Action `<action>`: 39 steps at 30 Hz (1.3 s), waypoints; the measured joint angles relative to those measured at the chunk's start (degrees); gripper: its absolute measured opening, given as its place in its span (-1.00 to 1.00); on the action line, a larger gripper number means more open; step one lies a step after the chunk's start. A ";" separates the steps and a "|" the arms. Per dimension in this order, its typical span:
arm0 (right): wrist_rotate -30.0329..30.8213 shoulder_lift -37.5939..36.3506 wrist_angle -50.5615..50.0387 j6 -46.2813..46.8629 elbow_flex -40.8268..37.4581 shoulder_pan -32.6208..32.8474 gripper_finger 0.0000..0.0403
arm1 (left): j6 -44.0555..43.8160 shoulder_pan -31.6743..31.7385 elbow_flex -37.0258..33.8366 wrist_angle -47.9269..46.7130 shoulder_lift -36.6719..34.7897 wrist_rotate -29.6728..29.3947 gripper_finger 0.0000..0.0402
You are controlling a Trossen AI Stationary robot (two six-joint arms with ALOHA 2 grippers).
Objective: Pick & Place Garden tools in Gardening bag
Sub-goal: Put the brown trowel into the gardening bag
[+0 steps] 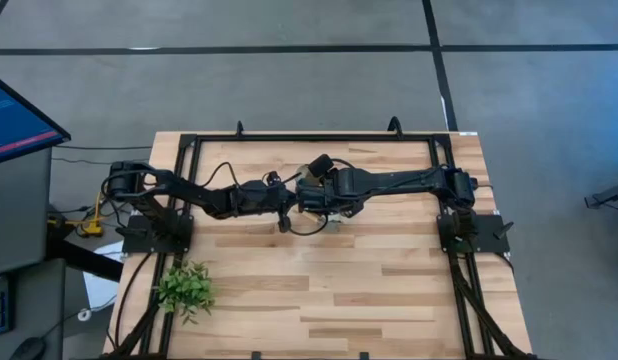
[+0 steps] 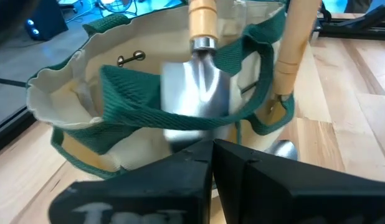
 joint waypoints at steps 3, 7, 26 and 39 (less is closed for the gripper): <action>0.09 0.00 0.00 0.01 0.00 0.00 -0.55 | -0.31 0.31 0.00 0.11 0.36 -0.23 -0.99; -0.13 0.00 -0.11 -0.05 0.00 0.09 -0.64 | -1.32 1.16 0.09 0.35 2.36 -0.19 -0.99; 4.49 -0.18 -0.25 -0.05 0.02 0.37 -0.30 | -3.05 1.49 0.07 2.83 4.94 1.34 -0.99; 3.32 -6.10 -2.70 4.21 0.48 0.24 -0.75 | -5.71 0.12 2.95 3.88 4.63 8.97 -0.99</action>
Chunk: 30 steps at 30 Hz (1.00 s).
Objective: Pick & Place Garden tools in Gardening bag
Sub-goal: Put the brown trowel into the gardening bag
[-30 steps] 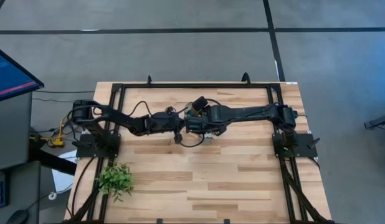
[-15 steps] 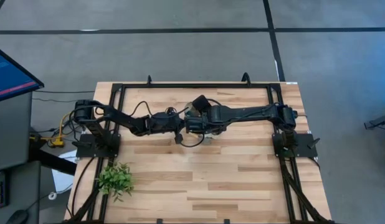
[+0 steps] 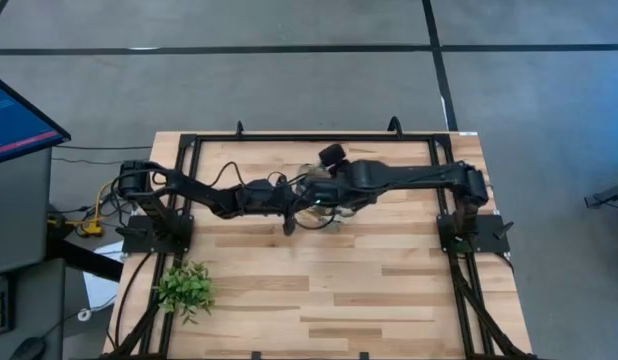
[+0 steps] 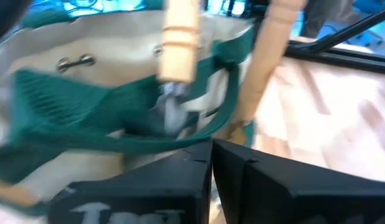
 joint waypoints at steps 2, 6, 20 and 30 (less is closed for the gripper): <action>-1.91 -2.42 -0.45 2.80 0.01 0.02 -0.89 | 0.06 -0.45 0.48 -0.02 -0.01 0.22 -0.99; -6.75 -6.47 0.09 9.20 0.04 0.02 -0.96 | 1.44 -1.01 0.73 -0.17 -1.61 0.12 -0.99; -14.07 -9.99 4.95 19.44 -0.10 -0.03 -1.00 | 4.57 -1.14 2.21 -4.10 -9.64 -1.55 -0.99; -23.63 -11.41 12.27 19.88 -9.95 -2.83 -1.00 | 4.68 -1.86 3.90 -7.46 -6.56 -6.60 -0.99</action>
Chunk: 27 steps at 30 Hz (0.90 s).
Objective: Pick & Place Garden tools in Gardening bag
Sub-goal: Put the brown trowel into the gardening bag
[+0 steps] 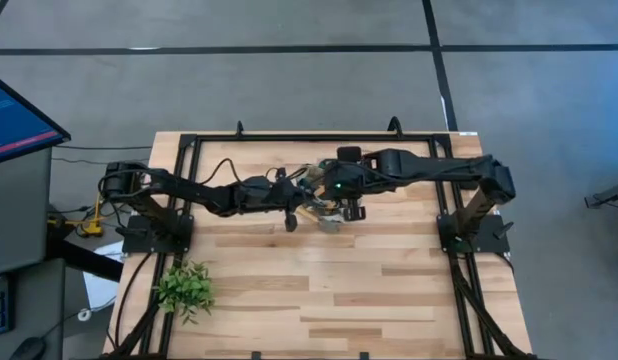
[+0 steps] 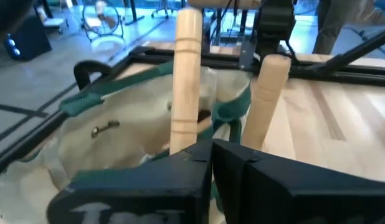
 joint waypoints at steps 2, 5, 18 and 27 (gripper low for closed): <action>-0.75 -0.02 0.97 0.42 -2.35 -1.46 -1.00 | -0.29 -0.32 -0.17 0.05 0.00 -0.04 -0.99; -1.11 -0.02 3.12 0.26 -5.29 -3.59 -1.00 | -0.09 -0.81 -0.20 0.06 -0.02 -0.31 -0.99; -11.07 -7.12 20.49 -0.89 -20.88 -8.04 -1.00 | 1.44 -0.96 -0.22 -0.22 -0.11 -3.02 -0.99; -10.05 -20.35 46.41 2.82 -41.21 -7.50 -1.00 | 1.48 -0.92 -0.22 -0.25 -0.11 -4.96 -0.99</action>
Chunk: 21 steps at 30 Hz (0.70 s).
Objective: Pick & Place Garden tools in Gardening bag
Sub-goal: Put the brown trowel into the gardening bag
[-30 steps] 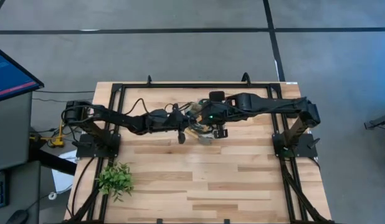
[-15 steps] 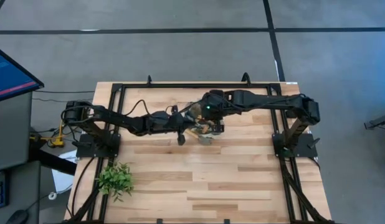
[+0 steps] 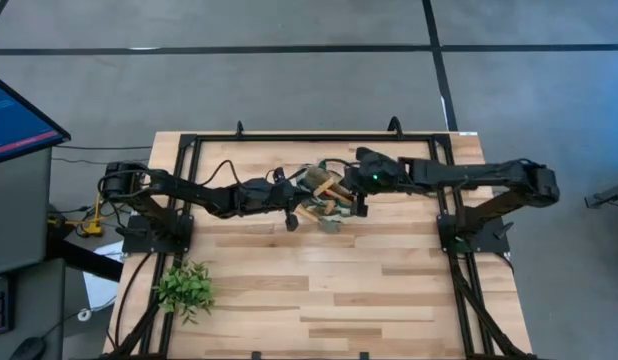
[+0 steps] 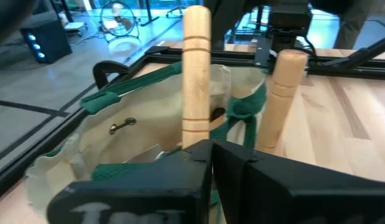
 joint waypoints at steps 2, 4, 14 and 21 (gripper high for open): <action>1.70 0.10 2.98 0.03 -1.79 0.39 -1.00 | -0.01 0.02 0.00 0.05 0.00 -0.22 -0.99; 2.09 1.44 3.11 0.19 -2.17 0.30 -1.00 | 0.00 0.02 0.00 0.25 -0.01 -0.27 -0.99; 4.74 6.97 11.01 -0.03 -2.17 0.70 -1.00 | 0.00 0.02 0.00 0.35 -0.02 -0.42 -0.99; 4.76 6.60 13.49 -1.20 -0.66 2.24 -1.00 | 0.00 0.02 0.00 0.37 -0.02 -0.49 -0.99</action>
